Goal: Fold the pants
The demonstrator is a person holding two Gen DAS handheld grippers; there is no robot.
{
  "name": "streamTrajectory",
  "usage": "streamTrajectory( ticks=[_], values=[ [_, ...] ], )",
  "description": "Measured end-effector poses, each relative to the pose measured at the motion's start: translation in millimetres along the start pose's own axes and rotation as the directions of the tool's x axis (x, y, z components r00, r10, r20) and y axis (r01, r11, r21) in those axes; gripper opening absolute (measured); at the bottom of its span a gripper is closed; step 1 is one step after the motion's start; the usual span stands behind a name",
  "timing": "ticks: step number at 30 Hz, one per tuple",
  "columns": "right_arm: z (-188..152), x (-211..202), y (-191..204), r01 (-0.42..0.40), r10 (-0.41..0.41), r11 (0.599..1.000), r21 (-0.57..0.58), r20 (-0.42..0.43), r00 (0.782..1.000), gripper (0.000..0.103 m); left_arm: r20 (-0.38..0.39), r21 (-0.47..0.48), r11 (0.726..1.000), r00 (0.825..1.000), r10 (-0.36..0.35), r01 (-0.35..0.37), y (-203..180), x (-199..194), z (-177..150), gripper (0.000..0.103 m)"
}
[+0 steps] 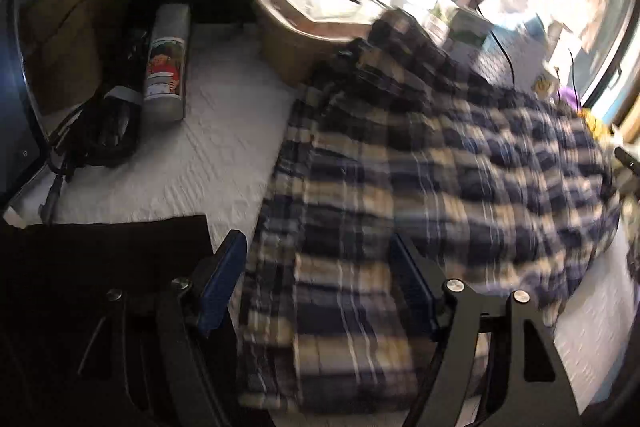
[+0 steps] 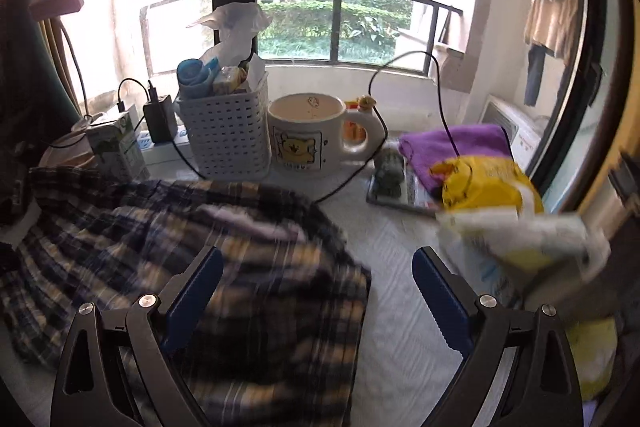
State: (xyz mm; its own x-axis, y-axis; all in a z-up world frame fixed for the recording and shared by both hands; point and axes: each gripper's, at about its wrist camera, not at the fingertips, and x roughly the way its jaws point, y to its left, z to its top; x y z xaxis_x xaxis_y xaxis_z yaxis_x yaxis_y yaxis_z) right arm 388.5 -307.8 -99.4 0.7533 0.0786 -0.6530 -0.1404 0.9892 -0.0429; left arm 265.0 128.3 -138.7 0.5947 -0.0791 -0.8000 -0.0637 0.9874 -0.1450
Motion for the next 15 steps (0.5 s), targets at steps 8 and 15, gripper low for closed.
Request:
streamTrajectory(
  ticks=[8, 15],
  values=[
    [-62, -19, 17, -0.037, 0.043, 0.997, 0.063, -0.087, 0.995, 0.097, -0.002, 0.033, 0.999, 1.0, -0.025, 0.025, -16, -12, -3, 0.073],
    [-90, -22, 37, -0.083, 0.089, 0.995, 0.046, -0.151, 0.984, 0.097, -0.013, 0.033, 0.999, 1.0, -0.014, 0.014, -12, -10, -17, 0.073]
  ],
)
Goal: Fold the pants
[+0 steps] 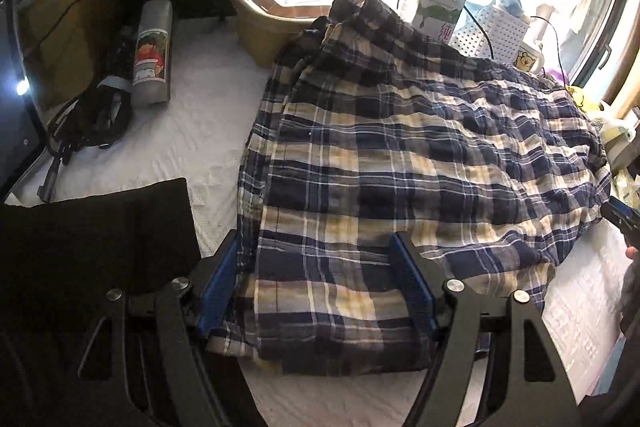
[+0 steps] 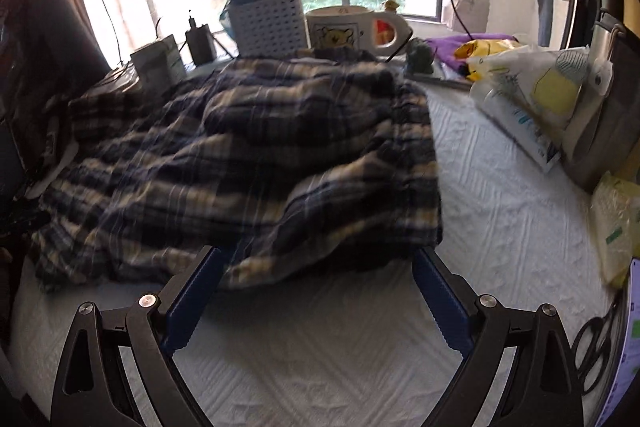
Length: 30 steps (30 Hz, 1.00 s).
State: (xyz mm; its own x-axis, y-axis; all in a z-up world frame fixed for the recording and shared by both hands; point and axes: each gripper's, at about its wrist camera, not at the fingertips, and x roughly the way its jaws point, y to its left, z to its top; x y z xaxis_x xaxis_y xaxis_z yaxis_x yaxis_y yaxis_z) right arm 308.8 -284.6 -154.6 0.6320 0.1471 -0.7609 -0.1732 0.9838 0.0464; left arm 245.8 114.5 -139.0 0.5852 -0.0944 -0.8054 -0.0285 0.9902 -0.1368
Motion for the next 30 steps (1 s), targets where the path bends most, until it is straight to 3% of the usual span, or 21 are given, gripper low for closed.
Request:
streamTrajectory(
  ticks=[4, 10, 14, 18, 21, 23, 28, 30],
  values=[
    [-5, -2, 1, -0.02, 0.02, 1.0, 0.002, -0.021, 1.0, 0.097, 0.004, 0.02, 1.0, 1.0, 0.024, -0.024, -6, 2, -1, 0.074],
    [-13, 6, 10, -0.105, 0.106, 0.994, 0.011, -0.081, 0.991, 0.097, 0.017, 0.012, 1.0, 1.0, 0.001, -0.001, -7, -5, -4, 0.073],
    [-12, 10, 11, -0.119, 0.12, 0.993, 0.014, -0.063, 0.991, 0.103, 0.012, 0.008, 1.0, 1.0, -0.002, 0.002, -6, -7, -7, 0.073],
    [1, 16, -3, -0.17, 0.174, 0.977, 0.127, -0.024, 0.984, 0.103, 0.016, 0.019, 1.0, 1.0, 0.014, -0.014, -7, -4, -9, 0.073],
    [7, 21, -17, -0.226, 0.224, 0.945, 0.238, 0.036, 0.974, 0.103, 0.035, -0.004, 1.0, 0.999, 0.021, -0.021, -7, -6, -11, 0.073],
    [11, 24, -21, -0.237, 0.23, 0.929, 0.283, 0.057, 0.971, 0.103, 0.054, -0.016, 0.999, 0.998, 0.031, -0.03, -9, -8, -14, 0.068],
    [16, 28, -25, -0.244, 0.227, 0.901, 0.359, 0.091, 0.97, 0.103, 0.075, -0.059, 0.997, 0.996, 0.054, -0.05, -7, -13, -19, 0.04],
    [18, 29, -29, -0.233, 0.208, 0.895, 0.381, 0.106, 0.972, 0.097, 0.077, -0.075, 0.996, 0.995, 0.06, -0.054, -4, -14, -19, 0.032]
  ],
)
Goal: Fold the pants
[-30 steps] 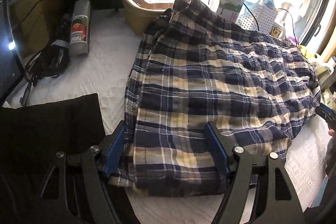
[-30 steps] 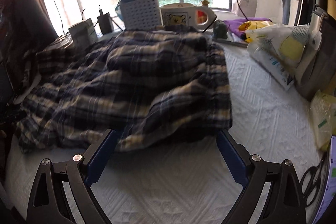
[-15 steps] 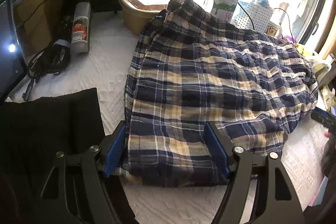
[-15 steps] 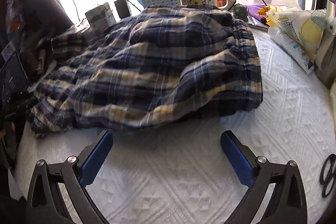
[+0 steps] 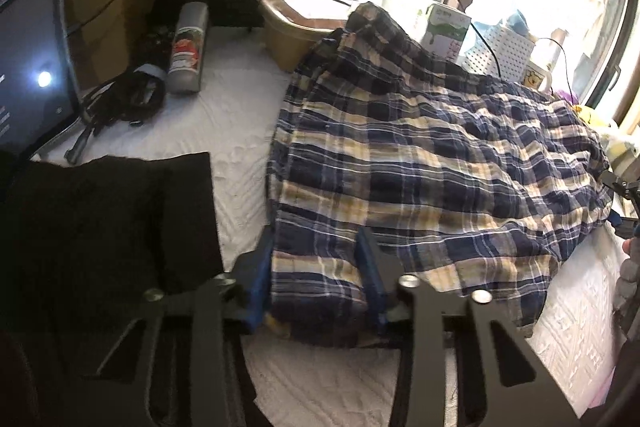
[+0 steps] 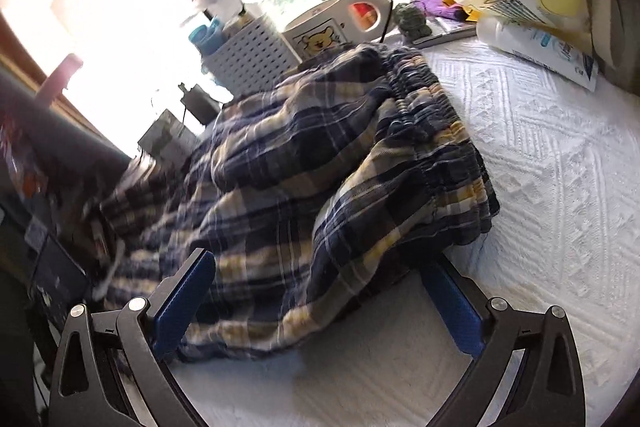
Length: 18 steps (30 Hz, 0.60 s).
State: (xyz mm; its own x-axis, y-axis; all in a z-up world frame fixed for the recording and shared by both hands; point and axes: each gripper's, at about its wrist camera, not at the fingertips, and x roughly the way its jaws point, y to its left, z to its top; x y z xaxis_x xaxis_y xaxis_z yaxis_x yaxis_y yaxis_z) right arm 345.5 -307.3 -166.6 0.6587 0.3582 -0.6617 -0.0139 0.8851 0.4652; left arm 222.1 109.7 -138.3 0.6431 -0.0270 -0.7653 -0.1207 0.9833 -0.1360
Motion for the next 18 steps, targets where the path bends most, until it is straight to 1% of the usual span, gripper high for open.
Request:
streamTrajectory(
  ticks=[1, 2, 3, 4, 5, 7, 8, 9, 12, 16, 18],
  values=[
    [1, 0, -2, 0.018, -0.018, 1.0, 0.005, 0.011, 1.0, 0.082, 0.0, -0.003, 1.0, 1.0, 0.003, -0.003, 0, 0, 0, 0.029],
    [3, 0, -7, 0.035, -0.035, 0.999, 0.017, 0.015, 0.999, 0.052, 0.0, -0.002, 1.0, 1.0, 0.009, -0.009, 0, 0, -1, 0.027],
    [5, 4, -14, 0.043, -0.043, 0.998, 0.044, 0.0, 0.999, 0.032, -0.002, 0.001, 1.0, 1.0, 0.012, -0.012, -1, 0, -2, 0.024],
    [6, 8, -20, 0.035, -0.034, 0.997, 0.073, -0.014, 0.999, 0.015, -0.006, 0.004, 1.0, 1.0, 0.01, -0.01, -2, 0, -3, 0.022],
    [8, 7, -22, 0.02, -0.019, 0.996, 0.082, -0.013, 1.0, 0.013, -0.011, 0.008, 1.0, 1.0, 0.009, -0.008, -4, 0, -4, 0.021],
    [11, 3, -17, 0.037, -0.037, 0.999, 0.027, -0.002, 0.999, 0.007, -0.016, 0.019, 1.0, 1.0, 0.009, -0.009, -8, -2, -7, 0.02],
    [12, 0, -14, 0.048, -0.048, 0.999, 0.0, 0.009, 0.999, 0.007, -0.02, 0.025, 1.0, 1.0, 0.008, -0.007, -10, -3, -9, 0.019],
    [14, -5, -13, 0.062, -0.061, 0.998, -0.03, 0.025, 0.998, 0.006, -0.024, 0.025, 1.0, 1.0, 0.002, -0.002, -11, -4, -11, 0.016],
    [25, -22, -14, 0.111, -0.105, 0.99, -0.088, 0.068, 0.992, 0.006, -0.043, 0.003, 0.999, 0.998, -0.037, 0.037, -14, -11, -16, 0.015],
    [41, -42, -18, 0.16, -0.147, 0.976, -0.15, 0.093, 0.985, 0.006, -0.068, 0.039, 0.997, 0.996, -0.063, 0.066, -25, -25, -25, 0.015],
    [44, -46, -21, 0.192, -0.178, 0.966, -0.173, 0.096, 0.979, 0.006, -0.095, 0.042, 0.996, 0.992, -0.077, 0.082, -28, -31, -28, 0.015]
  ],
)
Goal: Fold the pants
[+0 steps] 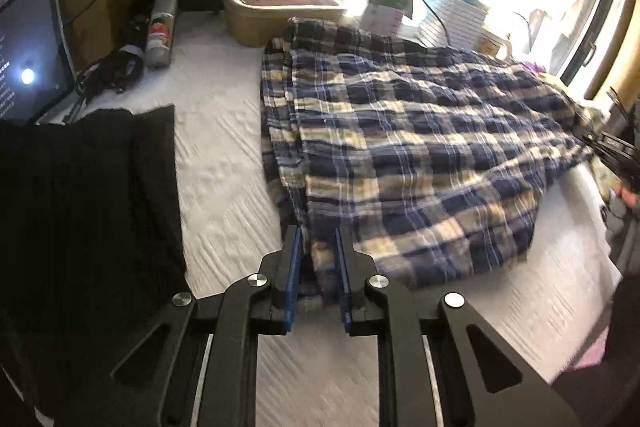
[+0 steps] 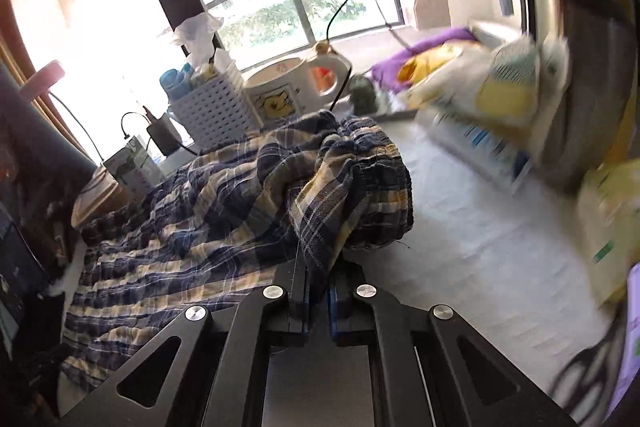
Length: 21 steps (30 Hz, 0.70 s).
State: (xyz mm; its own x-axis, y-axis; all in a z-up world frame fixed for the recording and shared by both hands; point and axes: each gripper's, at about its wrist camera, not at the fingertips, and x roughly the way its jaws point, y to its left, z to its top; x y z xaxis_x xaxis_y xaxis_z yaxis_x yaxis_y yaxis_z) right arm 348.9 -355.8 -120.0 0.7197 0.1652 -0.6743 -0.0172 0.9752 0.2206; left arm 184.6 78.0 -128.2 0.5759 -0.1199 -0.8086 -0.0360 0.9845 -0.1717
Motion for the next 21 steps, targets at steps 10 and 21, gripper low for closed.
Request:
streamTrajectory(
  ticks=[10, 21],
  values=[
    [-21, 14, -3, 0.024, -0.025, 1.0, -0.011, -0.056, 0.998, 0.062, 0.053, 0.0, 1.0, 0.998, 0.028, -0.028, 15, -6, 43, 0.043],
    [26, -17, 4, 0.078, -0.064, 0.99, -0.121, 0.119, 0.991, 0.067, 0.094, 0.227, 0.973, 0.996, 0.011, -0.032, -19, 68, 147, 0.043]
  ],
)
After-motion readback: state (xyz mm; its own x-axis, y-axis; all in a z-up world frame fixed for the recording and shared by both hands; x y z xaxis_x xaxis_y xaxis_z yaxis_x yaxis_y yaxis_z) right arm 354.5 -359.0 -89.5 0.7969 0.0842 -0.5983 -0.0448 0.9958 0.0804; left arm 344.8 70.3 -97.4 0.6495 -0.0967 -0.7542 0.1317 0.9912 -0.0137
